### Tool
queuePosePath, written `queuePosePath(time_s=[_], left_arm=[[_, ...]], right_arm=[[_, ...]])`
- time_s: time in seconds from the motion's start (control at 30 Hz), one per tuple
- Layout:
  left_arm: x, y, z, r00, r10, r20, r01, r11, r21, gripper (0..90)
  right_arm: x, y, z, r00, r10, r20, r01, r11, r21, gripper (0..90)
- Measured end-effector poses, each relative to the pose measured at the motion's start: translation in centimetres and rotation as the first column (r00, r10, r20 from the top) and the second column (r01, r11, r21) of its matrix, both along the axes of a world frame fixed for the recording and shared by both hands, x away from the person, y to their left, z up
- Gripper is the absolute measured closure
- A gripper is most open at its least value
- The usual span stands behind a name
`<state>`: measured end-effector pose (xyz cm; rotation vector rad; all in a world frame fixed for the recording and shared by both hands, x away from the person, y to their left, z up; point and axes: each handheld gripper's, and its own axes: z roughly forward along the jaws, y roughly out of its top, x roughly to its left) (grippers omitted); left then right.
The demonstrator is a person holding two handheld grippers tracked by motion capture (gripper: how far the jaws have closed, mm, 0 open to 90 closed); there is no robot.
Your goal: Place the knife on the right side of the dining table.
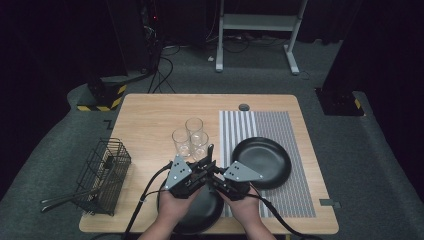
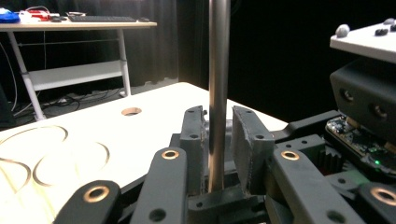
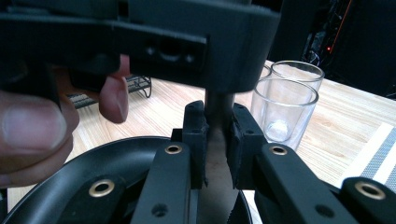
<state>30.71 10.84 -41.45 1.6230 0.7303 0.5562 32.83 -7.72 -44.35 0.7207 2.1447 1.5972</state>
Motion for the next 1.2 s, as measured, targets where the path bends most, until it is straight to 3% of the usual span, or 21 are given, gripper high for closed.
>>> queuePosePath(time_s=[0.37, 0.83, 1.2], left_arm=[[0.02, 0.03, -0.25, 1.0000, 0.003, -0.002, -0.003, 1.0000, 0.004, 82.1], [-0.02, 0.10, -0.10, 1.0000, -0.005, -0.001, 0.005, 1.0000, -0.002, 83.3], [-0.03, 0.65, 0.36, 0.9989, 0.037, 0.028, -0.037, 0.9993, -0.010, 83.3]], right_arm=[[0.04, -0.04, -0.08, 1.0000, 0.000, -0.001, 0.000, 1.000, -0.003, 78.8], [-0.01, -0.08, -0.03, 1.0000, -0.003, -0.002, 0.003, 1.000, 0.007, 77.8], [-0.02, -0.30, 0.10, 0.9998, -0.017, 0.003, 0.017, 1.000, 0.014, 67.6]])
